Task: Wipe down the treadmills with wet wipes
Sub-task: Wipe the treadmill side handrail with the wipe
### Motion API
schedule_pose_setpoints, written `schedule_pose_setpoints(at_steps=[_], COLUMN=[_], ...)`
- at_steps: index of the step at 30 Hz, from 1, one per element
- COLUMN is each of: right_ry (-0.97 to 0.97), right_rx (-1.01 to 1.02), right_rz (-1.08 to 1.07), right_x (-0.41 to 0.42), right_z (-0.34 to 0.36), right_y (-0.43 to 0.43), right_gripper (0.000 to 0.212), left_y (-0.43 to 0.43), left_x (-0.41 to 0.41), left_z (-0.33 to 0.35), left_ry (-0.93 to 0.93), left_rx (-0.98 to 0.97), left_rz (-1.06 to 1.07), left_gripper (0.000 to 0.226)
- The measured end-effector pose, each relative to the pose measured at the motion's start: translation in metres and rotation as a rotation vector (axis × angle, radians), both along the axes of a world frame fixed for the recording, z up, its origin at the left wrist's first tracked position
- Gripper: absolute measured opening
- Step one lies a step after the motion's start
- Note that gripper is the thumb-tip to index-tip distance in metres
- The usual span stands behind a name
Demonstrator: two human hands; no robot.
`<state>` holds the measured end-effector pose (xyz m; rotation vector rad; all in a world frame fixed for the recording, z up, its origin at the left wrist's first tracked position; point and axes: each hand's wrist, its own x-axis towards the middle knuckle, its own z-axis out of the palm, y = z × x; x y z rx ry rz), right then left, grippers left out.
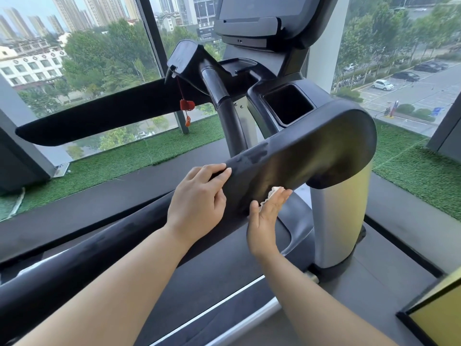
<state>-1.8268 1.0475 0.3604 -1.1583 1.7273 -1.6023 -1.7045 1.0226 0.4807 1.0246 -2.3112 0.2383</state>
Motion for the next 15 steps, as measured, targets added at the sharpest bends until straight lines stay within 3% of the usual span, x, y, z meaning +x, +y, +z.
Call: schedule_pose_setpoints(at_steps=[2, 6, 10, 12, 13, 15], right_ry=[-0.046, 0.064, -0.248, -0.311, -0.257, 0.032], right_rx=[-0.06, -0.106, -0.1, -0.076, -0.093, -0.157], right_rz=[0.047, 0.147, -0.041, -0.126, -0.119, -0.055], right_x=[0.015, 0.033, 0.008, 0.008, 0.014, 0.03], right_z=[0.001, -0.017, 0.011, 0.027, 0.029, 0.018], right_y=[0.004, 0.019, -0.005, -0.013, -0.012, -0.001], right_gripper=[0.073, 0.071, 0.065, 0.072, 0.072, 0.072], left_y=[0.001, 0.001, 0.001, 0.001, 0.001, 0.001], left_x=[0.0, 0.001, 0.001, 0.002, 0.001, 0.001], left_z=[0.0, 0.001, 0.001, 0.002, 0.002, 0.002], left_ry=[0.0, -0.015, -0.016, -0.01, -0.007, -0.007], left_rx=[0.001, 0.0, 0.011, 0.013, 0.015, 0.021], left_rz=[0.002, 0.006, -0.001, 0.003, 0.001, -0.006], left_gripper=[0.045, 0.045, 0.044, 0.044, 0.044, 0.044])
